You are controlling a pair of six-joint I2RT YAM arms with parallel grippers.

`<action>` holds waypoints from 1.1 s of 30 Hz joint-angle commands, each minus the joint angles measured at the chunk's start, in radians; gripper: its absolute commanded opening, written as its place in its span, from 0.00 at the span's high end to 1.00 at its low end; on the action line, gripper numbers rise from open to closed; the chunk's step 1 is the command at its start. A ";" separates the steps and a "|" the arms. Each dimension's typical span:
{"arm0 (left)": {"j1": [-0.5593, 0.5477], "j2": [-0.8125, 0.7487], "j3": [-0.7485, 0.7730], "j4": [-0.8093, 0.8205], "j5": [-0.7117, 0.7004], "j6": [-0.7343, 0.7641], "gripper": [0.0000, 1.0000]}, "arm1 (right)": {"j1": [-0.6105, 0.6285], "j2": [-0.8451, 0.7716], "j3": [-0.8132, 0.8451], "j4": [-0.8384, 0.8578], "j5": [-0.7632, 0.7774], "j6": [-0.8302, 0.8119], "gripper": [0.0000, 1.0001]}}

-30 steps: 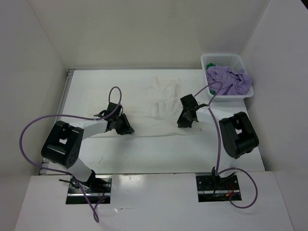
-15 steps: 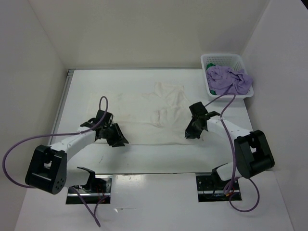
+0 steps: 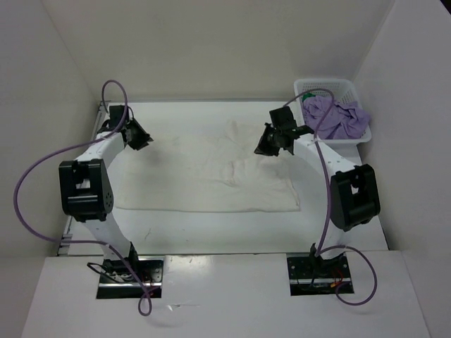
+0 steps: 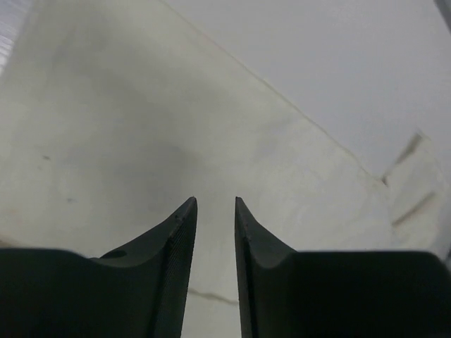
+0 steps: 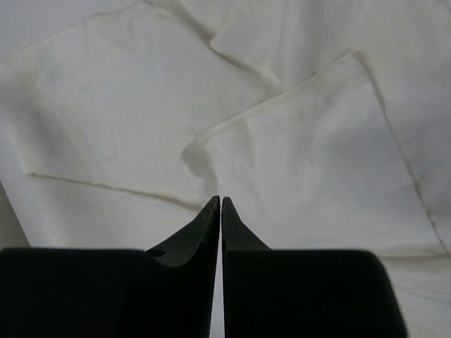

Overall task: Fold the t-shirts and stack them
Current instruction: Fold the flattened tshirt in 1/3 of the way, then grap the side of the flattened tshirt furthest away from the robot with both arms

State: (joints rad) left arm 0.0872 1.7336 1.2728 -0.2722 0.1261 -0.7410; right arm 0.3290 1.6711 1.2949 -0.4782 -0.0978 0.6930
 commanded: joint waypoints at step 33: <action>0.060 0.641 0.658 -0.127 -0.412 0.262 0.59 | -0.004 0.088 0.003 0.089 -0.161 -0.135 0.87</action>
State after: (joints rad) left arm 0.1482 2.3489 1.8915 -0.3916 -0.3073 -0.5003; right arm 0.3290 1.7569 1.2957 -0.4248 -0.2527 0.5774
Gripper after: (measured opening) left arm 0.415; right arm 0.128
